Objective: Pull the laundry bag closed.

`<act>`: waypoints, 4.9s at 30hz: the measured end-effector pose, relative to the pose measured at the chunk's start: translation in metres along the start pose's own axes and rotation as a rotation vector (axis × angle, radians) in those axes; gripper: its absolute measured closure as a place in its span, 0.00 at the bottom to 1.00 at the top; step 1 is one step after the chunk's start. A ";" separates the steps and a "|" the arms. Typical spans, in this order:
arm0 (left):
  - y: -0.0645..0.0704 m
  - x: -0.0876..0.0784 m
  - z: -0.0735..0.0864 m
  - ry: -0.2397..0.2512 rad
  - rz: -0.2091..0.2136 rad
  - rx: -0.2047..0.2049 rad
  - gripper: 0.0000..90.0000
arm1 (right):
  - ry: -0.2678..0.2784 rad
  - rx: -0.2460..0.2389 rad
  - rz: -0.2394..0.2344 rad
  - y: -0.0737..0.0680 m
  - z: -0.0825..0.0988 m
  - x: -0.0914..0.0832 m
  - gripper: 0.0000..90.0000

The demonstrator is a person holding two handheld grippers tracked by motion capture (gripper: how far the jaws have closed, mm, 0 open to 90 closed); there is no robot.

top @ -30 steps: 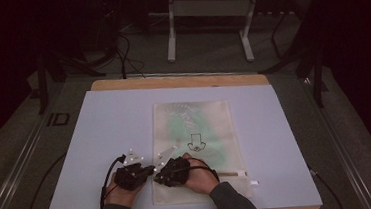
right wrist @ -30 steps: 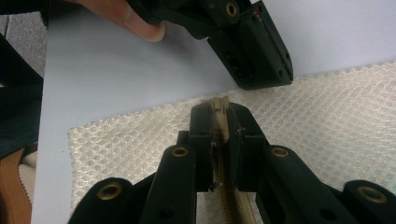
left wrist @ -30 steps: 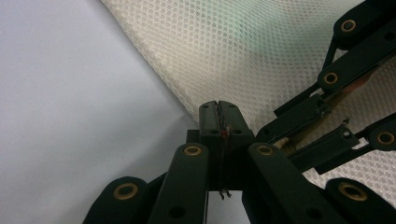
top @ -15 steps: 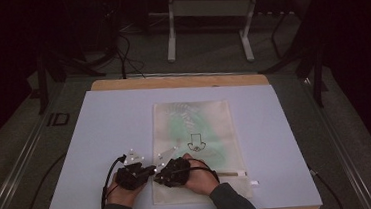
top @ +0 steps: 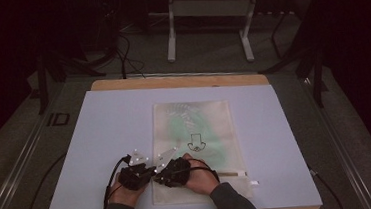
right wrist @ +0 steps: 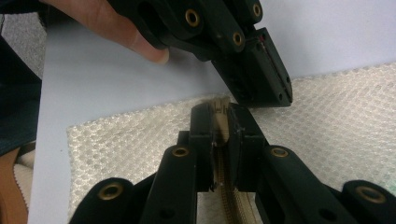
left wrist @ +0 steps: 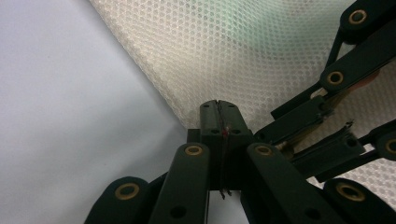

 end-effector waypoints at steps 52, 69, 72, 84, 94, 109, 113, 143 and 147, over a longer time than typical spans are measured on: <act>0.001 0.000 -0.001 -0.013 -0.009 0.002 1.00 | -0.078 -0.040 0.042 -0.003 0.029 -0.029 0.91; 0.004 0.000 -0.002 -0.025 -0.038 0.019 1.00 | -0.101 -0.050 0.051 -0.003 0.038 -0.037 0.91; 0.008 -0.002 -0.002 -0.025 -0.057 0.038 0.99 | -0.108 -0.060 0.056 -0.004 0.036 -0.036 0.91; 0.025 -0.002 0.000 -0.033 0.048 0.047 0.99 | -0.128 -0.077 0.067 -0.005 0.032 -0.034 0.91; 0.031 0.001 0.000 -0.063 -0.020 0.110 0.99 | -0.131 -0.090 0.066 -0.006 0.032 -0.035 0.91; 0.029 0.000 0.001 -0.062 -0.006 0.099 0.99 | -0.160 -0.102 0.060 -0.005 0.039 -0.046 0.91; 0.029 0.000 0.001 -0.062 -0.008 0.101 0.99 | -0.162 -0.094 0.060 -0.004 0.042 -0.049 0.91; 0.029 0.000 0.002 -0.057 -0.008 0.101 0.99 | -0.195 -0.083 0.057 0.000 0.058 -0.062 0.91; 0.029 0.000 0.002 -0.058 -0.008 0.101 0.99 | -0.203 -0.079 0.061 0.000 0.060 -0.065 0.91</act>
Point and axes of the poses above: each handheld gripper's, and its own axes: x roughly forward along the jaws, z roughly out of its underside, y roughly to its right, the point moved 3 cm from there along x, roughly forward along the jaws, and after that the axes turned 2 degrees about -x, right-handed, at the moved point
